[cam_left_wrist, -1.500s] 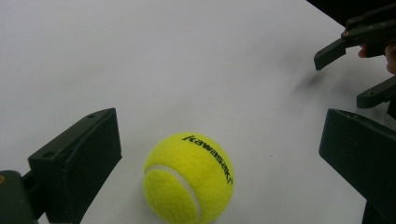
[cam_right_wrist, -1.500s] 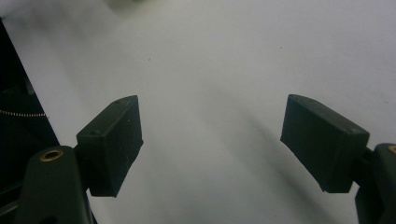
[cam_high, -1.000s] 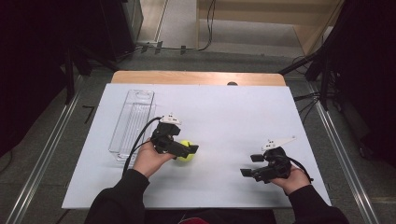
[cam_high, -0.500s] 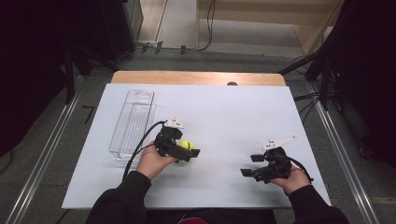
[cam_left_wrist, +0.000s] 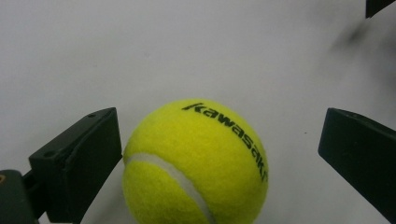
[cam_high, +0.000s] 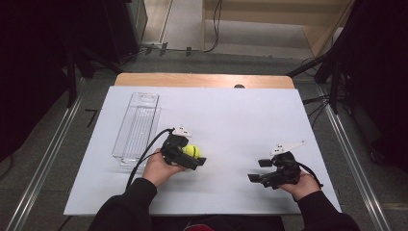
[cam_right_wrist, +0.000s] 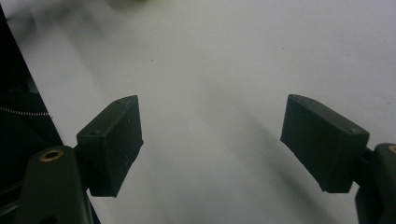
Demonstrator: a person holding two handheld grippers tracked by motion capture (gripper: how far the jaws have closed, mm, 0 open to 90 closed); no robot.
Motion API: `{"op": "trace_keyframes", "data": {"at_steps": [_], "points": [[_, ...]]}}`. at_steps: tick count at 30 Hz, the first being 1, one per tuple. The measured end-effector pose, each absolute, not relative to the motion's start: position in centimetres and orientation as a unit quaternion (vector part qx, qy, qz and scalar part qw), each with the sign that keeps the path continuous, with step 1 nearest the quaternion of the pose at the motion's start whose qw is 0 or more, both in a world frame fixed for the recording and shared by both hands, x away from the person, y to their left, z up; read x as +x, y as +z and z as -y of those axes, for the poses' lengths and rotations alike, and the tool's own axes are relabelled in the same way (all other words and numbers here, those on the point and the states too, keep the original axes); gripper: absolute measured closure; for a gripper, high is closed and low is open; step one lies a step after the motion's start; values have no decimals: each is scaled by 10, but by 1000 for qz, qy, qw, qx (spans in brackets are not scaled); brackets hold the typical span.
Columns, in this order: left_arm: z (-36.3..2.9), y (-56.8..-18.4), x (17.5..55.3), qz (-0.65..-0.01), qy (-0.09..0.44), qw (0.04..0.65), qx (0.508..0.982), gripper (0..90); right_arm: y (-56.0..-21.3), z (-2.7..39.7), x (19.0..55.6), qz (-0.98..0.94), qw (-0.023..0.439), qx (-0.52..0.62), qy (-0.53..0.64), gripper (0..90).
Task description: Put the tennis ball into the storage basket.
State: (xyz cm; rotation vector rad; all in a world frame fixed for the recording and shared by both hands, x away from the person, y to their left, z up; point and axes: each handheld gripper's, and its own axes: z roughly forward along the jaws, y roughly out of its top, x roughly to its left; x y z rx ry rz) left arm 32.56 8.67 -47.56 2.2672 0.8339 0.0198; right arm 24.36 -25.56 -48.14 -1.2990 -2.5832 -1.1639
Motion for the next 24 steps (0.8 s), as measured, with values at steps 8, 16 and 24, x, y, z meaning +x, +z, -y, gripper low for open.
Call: {"op": "trace_keyframes", "data": {"at_steps": [8, 16, 24], "points": [[-85, -484, 325, -324, 10, 341, 882, 13, -481, 256, 244, 829, 12, -417, -374, 185], [-85, -492, 323, -320, 28, 331, 887, 128, -481, 256, 243, 829, 11, -416, -373, 185], [-86, -493, 321, -312, 54, 330, 889, 261, -481, 256, 243, 829, 11, -417, -373, 185]]}}
